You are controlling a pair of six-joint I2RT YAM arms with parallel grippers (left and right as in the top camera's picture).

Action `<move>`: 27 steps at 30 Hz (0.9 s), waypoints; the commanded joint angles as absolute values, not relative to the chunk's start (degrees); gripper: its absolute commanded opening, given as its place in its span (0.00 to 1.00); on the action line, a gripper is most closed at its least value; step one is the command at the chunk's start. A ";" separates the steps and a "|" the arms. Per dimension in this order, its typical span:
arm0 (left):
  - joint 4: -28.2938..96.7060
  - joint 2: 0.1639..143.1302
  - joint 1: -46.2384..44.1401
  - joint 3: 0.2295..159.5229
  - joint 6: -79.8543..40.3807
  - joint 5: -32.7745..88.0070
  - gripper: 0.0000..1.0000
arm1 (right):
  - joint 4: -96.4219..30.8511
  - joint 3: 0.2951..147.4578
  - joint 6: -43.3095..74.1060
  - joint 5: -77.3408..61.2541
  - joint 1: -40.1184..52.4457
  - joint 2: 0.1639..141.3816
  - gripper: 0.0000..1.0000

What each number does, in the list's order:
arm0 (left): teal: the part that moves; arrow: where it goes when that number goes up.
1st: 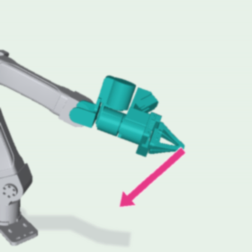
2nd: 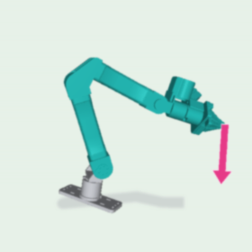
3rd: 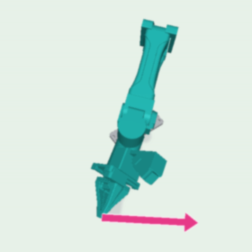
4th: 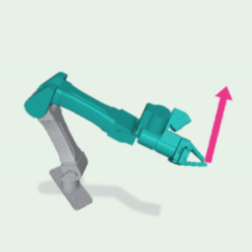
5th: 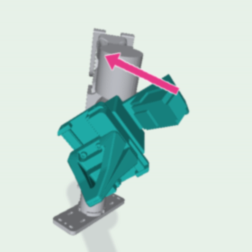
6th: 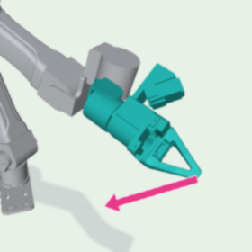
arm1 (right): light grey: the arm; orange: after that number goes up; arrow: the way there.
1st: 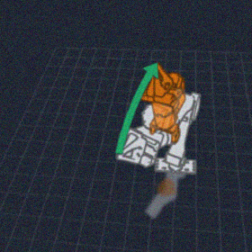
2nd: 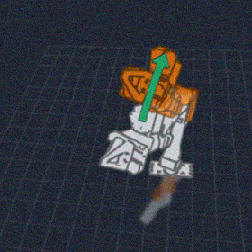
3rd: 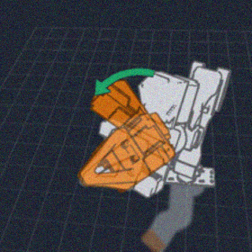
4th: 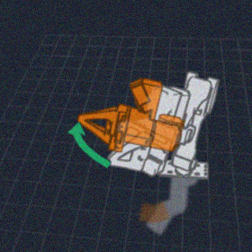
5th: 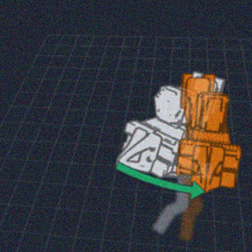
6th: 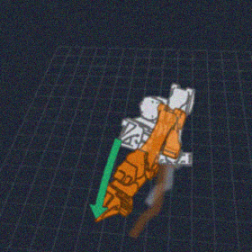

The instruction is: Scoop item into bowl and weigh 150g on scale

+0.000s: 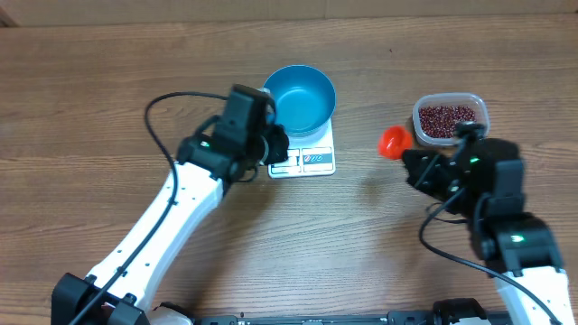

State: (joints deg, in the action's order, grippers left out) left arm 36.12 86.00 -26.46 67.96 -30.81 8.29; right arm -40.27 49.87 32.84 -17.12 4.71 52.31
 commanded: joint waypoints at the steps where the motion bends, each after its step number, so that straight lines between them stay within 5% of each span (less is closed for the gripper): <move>1: 35.90 86.17 -29.58 68.51 -23.97 6.81 0.18 | -44.01 56.34 26.35 -17.61 0.51 51.44 0.04; 3: 35.55 87.46 -31.05 68.51 -23.73 6.00 0.04 | -45.32 57.36 25.78 -17.65 -1.43 51.44 0.04; 27: 21.67 107.81 -36.80 68.51 -14.11 -4.93 0.04 | -46.92 57.41 24.97 -17.43 -2.96 51.55 0.04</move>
State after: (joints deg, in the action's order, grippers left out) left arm 22.06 106.17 -36.69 67.96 -16.05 -3.31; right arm -47.16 56.40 25.47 -17.58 -2.70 51.77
